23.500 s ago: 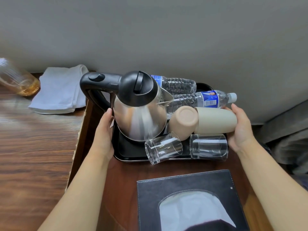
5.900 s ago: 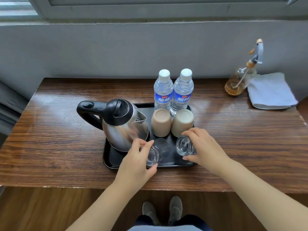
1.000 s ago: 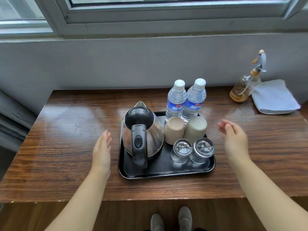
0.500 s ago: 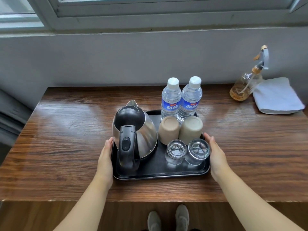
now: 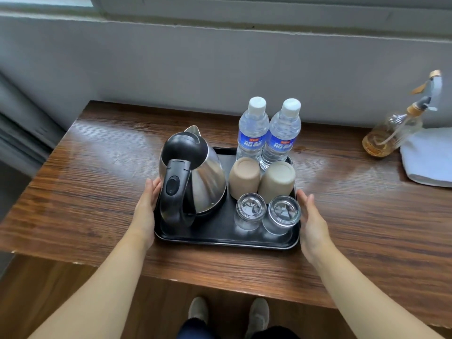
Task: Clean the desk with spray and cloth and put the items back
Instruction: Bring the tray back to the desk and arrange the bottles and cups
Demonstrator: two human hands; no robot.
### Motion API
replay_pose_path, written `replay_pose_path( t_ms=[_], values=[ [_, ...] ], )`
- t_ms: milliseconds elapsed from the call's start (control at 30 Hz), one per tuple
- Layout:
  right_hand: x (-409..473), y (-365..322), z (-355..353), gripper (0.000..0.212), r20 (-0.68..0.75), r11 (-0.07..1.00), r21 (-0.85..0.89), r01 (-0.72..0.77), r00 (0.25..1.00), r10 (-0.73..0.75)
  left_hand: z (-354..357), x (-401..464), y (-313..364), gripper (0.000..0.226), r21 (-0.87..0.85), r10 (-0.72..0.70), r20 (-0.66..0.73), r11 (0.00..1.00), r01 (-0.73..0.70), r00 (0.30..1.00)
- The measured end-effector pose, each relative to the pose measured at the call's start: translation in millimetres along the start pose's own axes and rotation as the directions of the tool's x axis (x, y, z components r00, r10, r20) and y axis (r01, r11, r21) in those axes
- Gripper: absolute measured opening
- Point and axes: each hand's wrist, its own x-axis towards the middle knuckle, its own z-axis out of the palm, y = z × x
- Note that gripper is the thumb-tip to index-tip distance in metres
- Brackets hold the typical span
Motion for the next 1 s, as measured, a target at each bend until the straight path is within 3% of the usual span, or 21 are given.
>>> replay_pose_path(
  t_ms=[267,767,933,1000],
  values=[
    [10,15,58,0.052,-0.007,0.999,0.046,0.007,1.0,-0.007,-47,36,26,0.065,0.029,-0.01,-0.013,1.0,0.011,1.0],
    [38,47,230,0.055,-0.001,1.0,0.007,0.023,1.0,-0.023,-174,136,98,0.068,0.025,0.03,-0.019,0.999,-0.03,0.999],
    [52,51,275,0.056,-0.016,1.0,0.015,0.022,1.0,-0.022,-195,164,119,0.045,0.002,0.076,-0.02,0.997,-0.076,0.997],
    [57,52,290,0.056,-0.018,1.0,0.02,0.019,1.0,-0.019,-204,174,126,0.048,0.007,0.082,-0.015,0.997,-0.082,0.996]
  ],
)
